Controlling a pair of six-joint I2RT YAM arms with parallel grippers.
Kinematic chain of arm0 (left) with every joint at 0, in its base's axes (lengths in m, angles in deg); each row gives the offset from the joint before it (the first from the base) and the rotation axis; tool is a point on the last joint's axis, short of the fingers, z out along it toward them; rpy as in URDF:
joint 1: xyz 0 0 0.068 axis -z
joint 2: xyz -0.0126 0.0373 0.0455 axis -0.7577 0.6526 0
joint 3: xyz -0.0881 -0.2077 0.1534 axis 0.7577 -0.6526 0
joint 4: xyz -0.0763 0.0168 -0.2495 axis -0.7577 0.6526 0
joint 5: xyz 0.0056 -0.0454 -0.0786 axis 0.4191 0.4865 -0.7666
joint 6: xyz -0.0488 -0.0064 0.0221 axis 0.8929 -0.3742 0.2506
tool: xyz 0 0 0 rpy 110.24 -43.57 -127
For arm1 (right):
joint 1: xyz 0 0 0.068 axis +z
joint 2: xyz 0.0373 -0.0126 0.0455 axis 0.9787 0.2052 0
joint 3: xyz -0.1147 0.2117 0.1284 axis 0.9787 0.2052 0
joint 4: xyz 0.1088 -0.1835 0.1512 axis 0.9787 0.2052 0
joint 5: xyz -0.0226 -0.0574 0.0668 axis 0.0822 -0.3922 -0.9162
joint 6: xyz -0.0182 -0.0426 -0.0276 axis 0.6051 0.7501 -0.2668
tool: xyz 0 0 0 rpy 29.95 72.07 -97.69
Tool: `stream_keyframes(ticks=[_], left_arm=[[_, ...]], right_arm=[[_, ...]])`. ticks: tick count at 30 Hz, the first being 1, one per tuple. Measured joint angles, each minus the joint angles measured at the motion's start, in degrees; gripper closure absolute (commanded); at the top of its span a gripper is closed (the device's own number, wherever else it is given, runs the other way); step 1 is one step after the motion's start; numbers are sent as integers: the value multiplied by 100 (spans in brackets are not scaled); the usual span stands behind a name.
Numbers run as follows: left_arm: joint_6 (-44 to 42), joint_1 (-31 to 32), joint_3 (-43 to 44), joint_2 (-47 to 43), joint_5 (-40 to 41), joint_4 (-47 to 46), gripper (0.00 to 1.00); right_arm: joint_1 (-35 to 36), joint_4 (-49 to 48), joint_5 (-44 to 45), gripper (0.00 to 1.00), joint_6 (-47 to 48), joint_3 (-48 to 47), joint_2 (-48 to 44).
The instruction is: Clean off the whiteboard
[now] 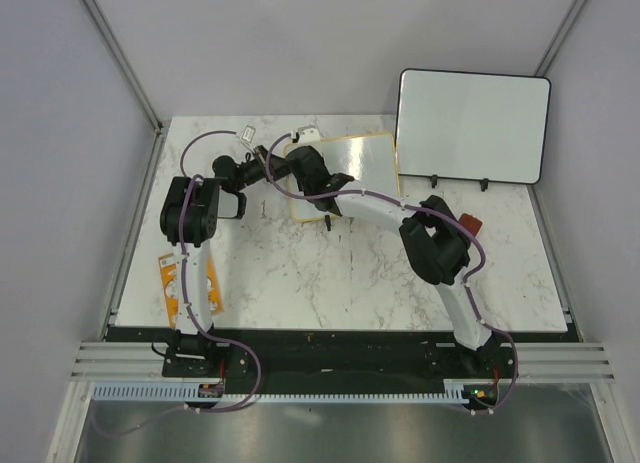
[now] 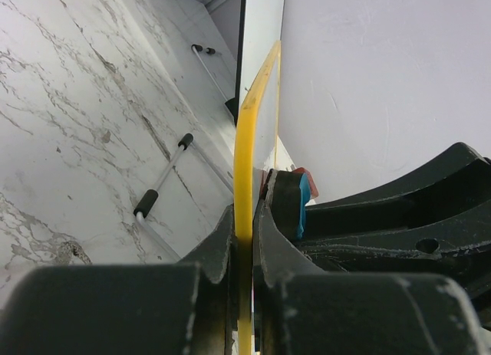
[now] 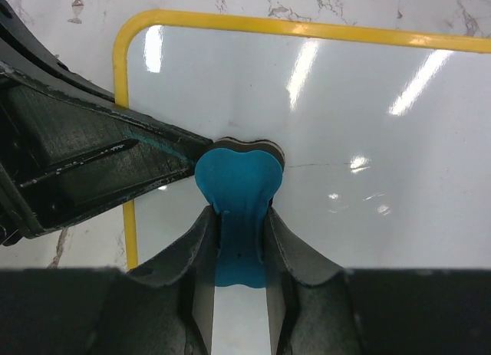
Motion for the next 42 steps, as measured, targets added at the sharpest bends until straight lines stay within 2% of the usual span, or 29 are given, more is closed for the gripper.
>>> stream_keyframes(ticks=[17, 31, 38, 42], left_arm=[[-2, 13, 0, 0, 55, 7, 98], [-2, 50, 11, -2, 4, -120, 98], [-9, 59, 11, -22, -44, -168, 98], [-35, 83, 11, -35, -50, -221, 98]], right_arm=[[-179, 61, 20, 100, -393, -76, -13], [-739, -846, 55, 100, -24, -262, -24], [-1248, -1421, 413, 100, 376, -372, -24], [-1425, -1781, 546, 100, 433, -74, -39]])
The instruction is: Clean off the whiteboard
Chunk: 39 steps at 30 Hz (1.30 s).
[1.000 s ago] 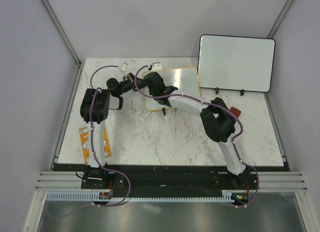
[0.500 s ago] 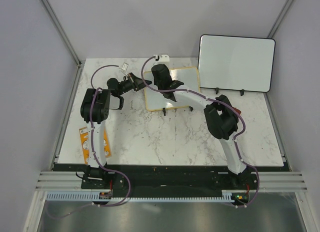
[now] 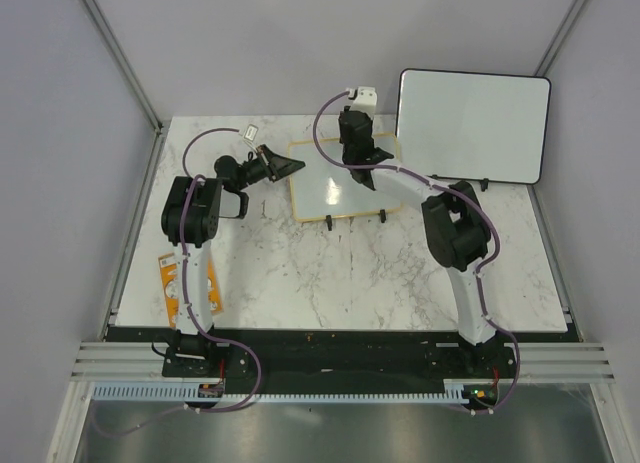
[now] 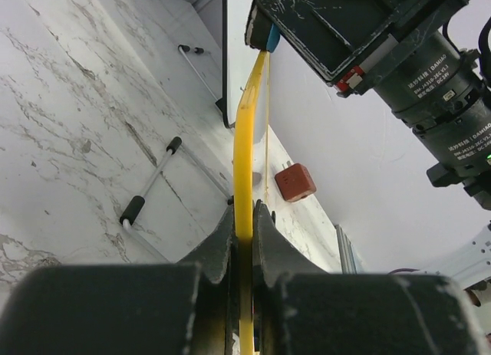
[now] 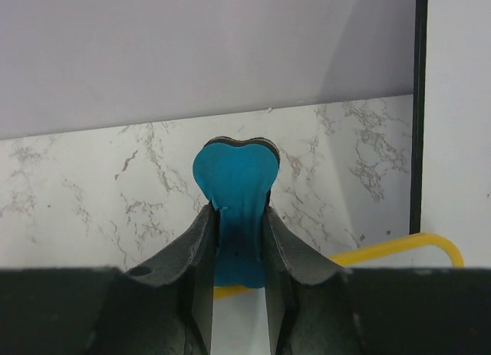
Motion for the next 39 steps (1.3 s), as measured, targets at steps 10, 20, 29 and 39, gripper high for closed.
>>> stream_keyframes(ticks=[10, 20, 29, 39], left_arm=[[-15, 155, -2, -9, -131, -13, 98], [-17, 162, -2, -11, -149, -17, 98], [-22, 162, -2, -20, -170, -26, 98], [-24, 162, -2, -20, -173, -33, 98]], right_arm=[[-146, -1311, -28, 100, -271, 1615, -778], [-219, -1207, -9, 100, 50, 1471, -776], [-297, -1438, -146, 100, 166, 1969, -1110], [-293, -2120, -326, 100, 140, 3506, -2243]])
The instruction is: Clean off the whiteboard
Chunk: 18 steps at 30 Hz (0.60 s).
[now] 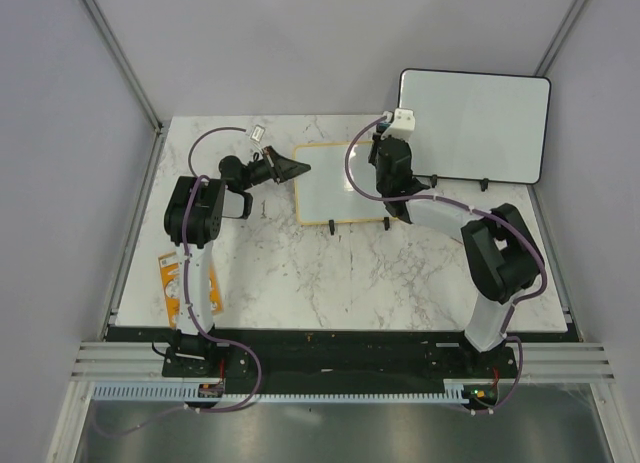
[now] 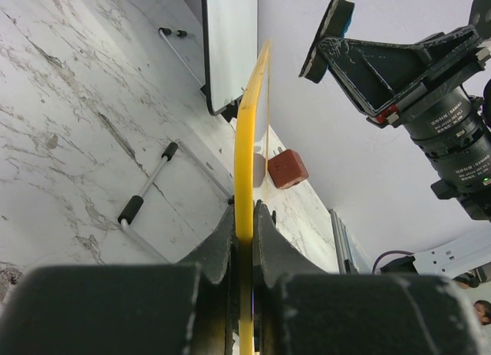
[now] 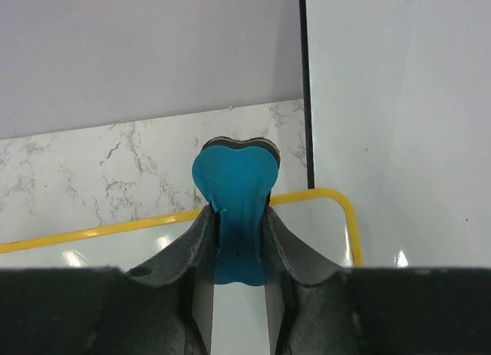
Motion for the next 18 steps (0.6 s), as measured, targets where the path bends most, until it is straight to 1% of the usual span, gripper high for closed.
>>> stream_keyframes(ticks=[6, 13, 18], left_arm=[[0, 0, 0, 0, -2, 0, 98], [4, -7, 0, 0, 22, 63, 98], [4, -11, 0, 0, 22, 92, 98]], right_arm=[[0, 76, -190, 100, -111, 13, 28], [0, 133, -365, 100, -162, -400, 688], [33, 166, -584, 100, -254, -632, 798]])
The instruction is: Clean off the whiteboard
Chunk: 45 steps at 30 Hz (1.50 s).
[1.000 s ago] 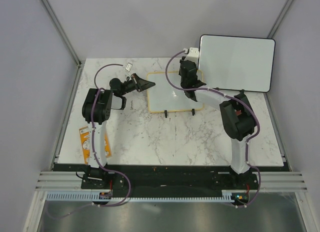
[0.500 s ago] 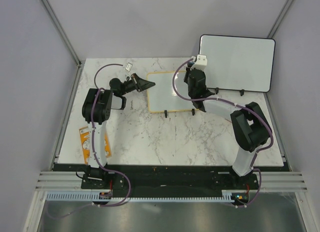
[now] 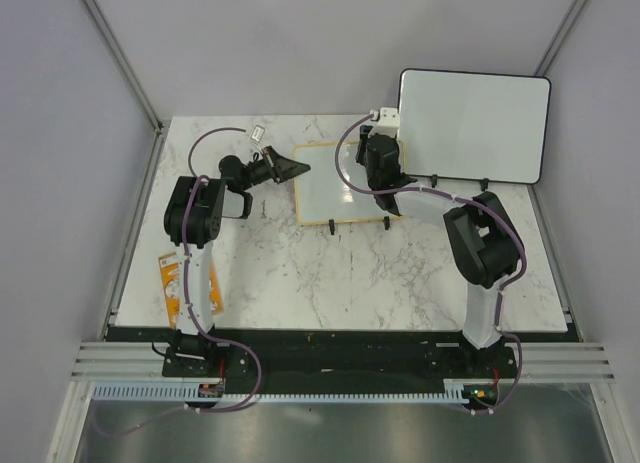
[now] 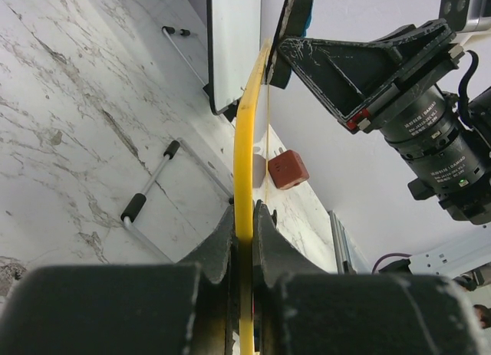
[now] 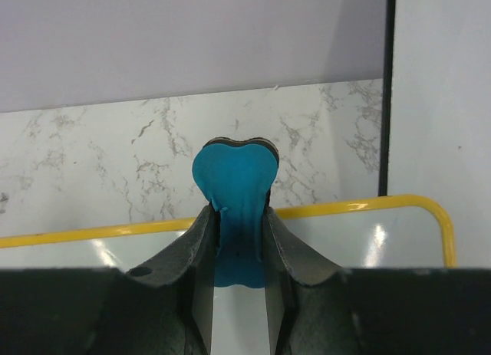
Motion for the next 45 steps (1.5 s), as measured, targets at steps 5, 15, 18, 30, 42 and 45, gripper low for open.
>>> stream_keyframes(ticks=[5, 15, 18, 30, 42, 45], left_arm=[[0, 0, 0, 0, -2, -2, 98], [-2, 2, 0, 0, -2, -2, 98], [-2, 2, 0, 0, -2, -2, 98], [-297, 0, -179, -107, -116, 4, 62], [-890, 0, -778, -216, -245, 201, 0], [-1038, -66, -1029, -382, -155, 251, 0]], right_arm=[[160, -81, -205, 100, -17, -63, 81], [258, 7, 120, 100, -57, -149, 144], [208, 37, 297, 100, -103, 57, 13], [-44, 356, 439, 100, -328, 1036, -730], [48, 505, 221, 100, -396, 1784, -1563], [118, 586, 184, 100, -407, 1886, -1888]])
